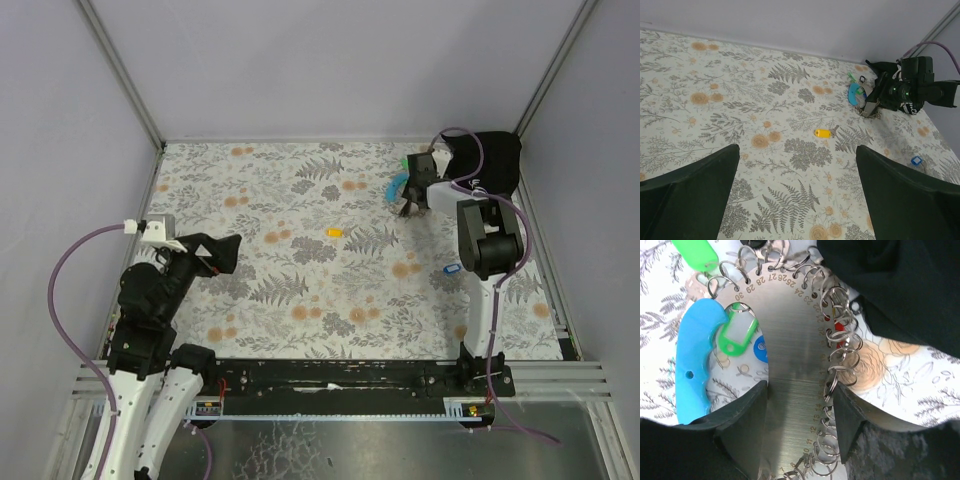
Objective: Put the keys on the keyring
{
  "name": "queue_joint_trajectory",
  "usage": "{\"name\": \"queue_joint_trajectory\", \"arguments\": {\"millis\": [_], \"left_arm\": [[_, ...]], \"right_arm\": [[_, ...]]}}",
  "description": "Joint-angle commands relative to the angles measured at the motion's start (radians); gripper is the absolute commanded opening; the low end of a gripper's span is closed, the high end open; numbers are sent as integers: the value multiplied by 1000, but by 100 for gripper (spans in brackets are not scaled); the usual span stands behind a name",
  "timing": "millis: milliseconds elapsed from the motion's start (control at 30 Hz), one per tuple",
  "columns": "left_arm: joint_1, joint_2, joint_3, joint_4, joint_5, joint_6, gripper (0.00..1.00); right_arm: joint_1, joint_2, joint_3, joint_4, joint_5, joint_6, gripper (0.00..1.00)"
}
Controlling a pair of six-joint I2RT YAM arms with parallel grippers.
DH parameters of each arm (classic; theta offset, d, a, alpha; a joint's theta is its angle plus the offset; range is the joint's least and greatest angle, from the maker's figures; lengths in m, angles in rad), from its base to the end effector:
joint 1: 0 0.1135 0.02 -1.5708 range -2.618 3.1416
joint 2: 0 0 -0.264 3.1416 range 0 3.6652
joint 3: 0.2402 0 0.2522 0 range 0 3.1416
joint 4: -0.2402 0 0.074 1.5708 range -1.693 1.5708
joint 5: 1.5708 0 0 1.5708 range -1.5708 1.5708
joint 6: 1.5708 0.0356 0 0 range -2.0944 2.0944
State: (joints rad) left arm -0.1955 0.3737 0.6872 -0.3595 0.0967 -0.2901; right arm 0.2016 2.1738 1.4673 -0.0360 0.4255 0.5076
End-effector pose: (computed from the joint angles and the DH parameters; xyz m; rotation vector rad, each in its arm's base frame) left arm 0.0955 -0.0224 0.3375 -0.0018 1.6354 -0.4518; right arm 0.4668 0.0804 0.1456 0.5483 2.1683 -0.1112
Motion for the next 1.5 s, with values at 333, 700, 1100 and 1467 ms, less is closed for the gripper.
{"name": "queue_joint_trajectory", "arguments": {"millis": [333,700,1100,1467], "left_arm": [[5,114,20,22,174,-8,100],[4,260,-37,117,316,-224,100],[-131,428,-307,512,352,-506,99],[-333,780,-380,926,271,-642,93]], "right_arm": [[-1,-308,-412,26,-206,10,39],[170,-616,-737,52,-245,-20,40],[351,-804,-923,213,-383,-23,39],[432,-828,-963,388,-496,-47,39]]}}
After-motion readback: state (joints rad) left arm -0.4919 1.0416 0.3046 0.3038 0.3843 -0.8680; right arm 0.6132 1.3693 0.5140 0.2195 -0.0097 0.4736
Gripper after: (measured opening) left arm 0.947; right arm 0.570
